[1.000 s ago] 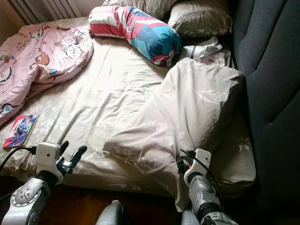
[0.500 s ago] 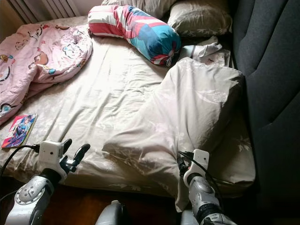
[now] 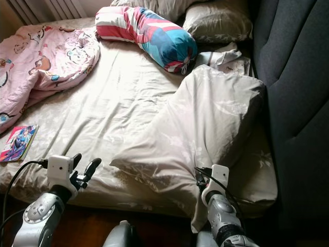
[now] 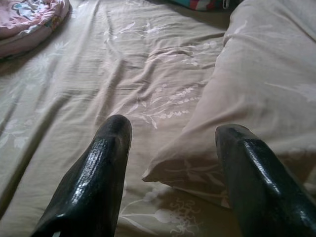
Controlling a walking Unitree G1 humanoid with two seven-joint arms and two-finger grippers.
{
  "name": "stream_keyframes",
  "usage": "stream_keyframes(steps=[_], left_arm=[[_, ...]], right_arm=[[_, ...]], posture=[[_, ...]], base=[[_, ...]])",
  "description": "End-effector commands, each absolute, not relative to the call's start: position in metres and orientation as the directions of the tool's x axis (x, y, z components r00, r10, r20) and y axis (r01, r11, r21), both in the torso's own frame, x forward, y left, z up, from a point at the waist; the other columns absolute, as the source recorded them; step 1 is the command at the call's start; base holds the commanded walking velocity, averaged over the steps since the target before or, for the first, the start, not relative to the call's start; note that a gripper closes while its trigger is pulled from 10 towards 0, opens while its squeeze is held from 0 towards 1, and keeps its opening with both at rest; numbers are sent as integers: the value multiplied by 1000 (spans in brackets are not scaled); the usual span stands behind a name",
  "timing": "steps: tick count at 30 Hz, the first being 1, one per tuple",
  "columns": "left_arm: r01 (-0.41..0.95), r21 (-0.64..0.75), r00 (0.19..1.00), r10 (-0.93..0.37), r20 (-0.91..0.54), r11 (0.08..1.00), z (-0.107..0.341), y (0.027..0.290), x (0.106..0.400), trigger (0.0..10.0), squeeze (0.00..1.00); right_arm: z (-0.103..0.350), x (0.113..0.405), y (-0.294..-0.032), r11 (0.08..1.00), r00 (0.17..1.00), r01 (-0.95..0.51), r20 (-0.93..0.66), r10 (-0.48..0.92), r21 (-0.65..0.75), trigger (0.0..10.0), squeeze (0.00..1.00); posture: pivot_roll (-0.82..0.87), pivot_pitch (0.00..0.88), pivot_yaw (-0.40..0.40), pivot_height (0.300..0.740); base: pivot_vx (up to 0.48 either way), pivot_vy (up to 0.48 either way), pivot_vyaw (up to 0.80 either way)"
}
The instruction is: Clean up the room
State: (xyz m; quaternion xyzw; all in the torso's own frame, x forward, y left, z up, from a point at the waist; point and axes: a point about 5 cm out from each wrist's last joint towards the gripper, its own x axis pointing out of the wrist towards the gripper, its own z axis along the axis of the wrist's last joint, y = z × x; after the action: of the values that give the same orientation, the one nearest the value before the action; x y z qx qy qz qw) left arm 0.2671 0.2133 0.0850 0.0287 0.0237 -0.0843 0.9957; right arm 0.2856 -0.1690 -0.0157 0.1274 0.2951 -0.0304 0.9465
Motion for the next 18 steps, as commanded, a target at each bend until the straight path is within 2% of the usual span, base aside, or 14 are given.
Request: stream_keyframes(steps=[1, 6, 10, 12, 16, 17, 18], left_arm=[[146, 57, 987, -141, -75, 988, 79, 219, 264, 10000, 0], [131, 48, 989, -128, -72, 990, 76, 219, 270, 10000, 0], [128, 47, 990, -124, -72, 991, 75, 219, 272, 10000, 0], [124, 44, 990, -121, -68, 991, 75, 218, 275, 10000, 0], [124, 44, 990, -121, -68, 991, 75, 218, 275, 10000, 0], [117, 39, 992, -114, -61, 992, 74, 218, 278, 10000, 0], [117, 39, 992, -114, -61, 992, 74, 218, 278, 10000, 0]], right_arm=[[-34, 266, -170, 967, 761, 162, -648, 3, 195, 0, 0], [-15, 281, -203, 973, 807, 226, -570, -156, 54, 0, 0], [-6, 285, -219, 965, 815, 262, -528, -238, -31, 0, 0], [3, 287, -239, 941, 808, 320, -487, -331, -109, 0, 0], [3, 287, -239, 941, 808, 320, -487, -331, -109, 0, 0], [19, 290, -267, 893, 794, 382, -410, -449, -239, 0, 0], [19, 290, -267, 893, 794, 382, -410, -449, -239, 0, 0]], posture=[[7, 154, 134, 661], [-34, 132, 130, 661], [-40, 129, 128, 661], [-54, 116, 121, 661], [-54, 116, 121, 661], [-65, 103, 114, 661], [-65, 103, 114, 661]], base=[[0, 0, 0], [0, 0, 0], [0, 0, 0], [0, 0, 0], [0, 0, 0], [0, 0, 0], [0, 0, 0]])
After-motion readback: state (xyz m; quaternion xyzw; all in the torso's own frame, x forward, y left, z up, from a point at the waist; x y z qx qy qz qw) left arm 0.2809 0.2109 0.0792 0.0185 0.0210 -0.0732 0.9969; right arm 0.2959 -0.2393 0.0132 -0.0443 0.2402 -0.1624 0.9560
